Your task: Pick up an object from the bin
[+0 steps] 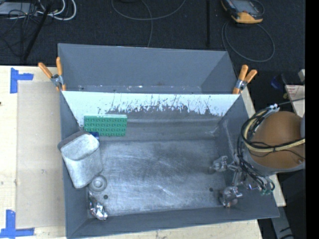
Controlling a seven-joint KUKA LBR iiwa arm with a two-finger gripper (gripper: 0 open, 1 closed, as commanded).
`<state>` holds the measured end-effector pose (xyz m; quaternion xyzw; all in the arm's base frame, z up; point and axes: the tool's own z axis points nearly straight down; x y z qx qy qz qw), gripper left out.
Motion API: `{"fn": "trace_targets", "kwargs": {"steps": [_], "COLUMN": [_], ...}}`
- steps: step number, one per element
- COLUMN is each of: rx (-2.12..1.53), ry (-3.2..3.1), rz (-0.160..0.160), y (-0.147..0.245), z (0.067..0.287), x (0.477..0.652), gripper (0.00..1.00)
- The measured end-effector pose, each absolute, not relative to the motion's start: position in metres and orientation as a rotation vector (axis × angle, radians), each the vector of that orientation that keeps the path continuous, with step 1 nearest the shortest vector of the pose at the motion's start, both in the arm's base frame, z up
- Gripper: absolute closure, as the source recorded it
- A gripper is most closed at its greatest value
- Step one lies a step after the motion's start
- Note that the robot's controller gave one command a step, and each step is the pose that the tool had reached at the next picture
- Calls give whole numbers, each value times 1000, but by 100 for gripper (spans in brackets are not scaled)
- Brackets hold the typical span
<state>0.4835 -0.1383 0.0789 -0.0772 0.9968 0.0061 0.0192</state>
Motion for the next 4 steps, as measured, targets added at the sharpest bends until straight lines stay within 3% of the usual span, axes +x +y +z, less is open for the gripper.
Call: {"fn": "trace_targets", "kwargs": {"steps": [1, 2, 3, 4], "rx": [-251, -262, -259, -731], "ry": [3139, 3122, 3131, 3051], "rz": [30, -4, 2, 1], "y": [-140, -145, -145, -134], "z": [75, 201, 196, 81], "x": [472, 484, 482, 480], "gripper": [100, 100, 0, 0]}}
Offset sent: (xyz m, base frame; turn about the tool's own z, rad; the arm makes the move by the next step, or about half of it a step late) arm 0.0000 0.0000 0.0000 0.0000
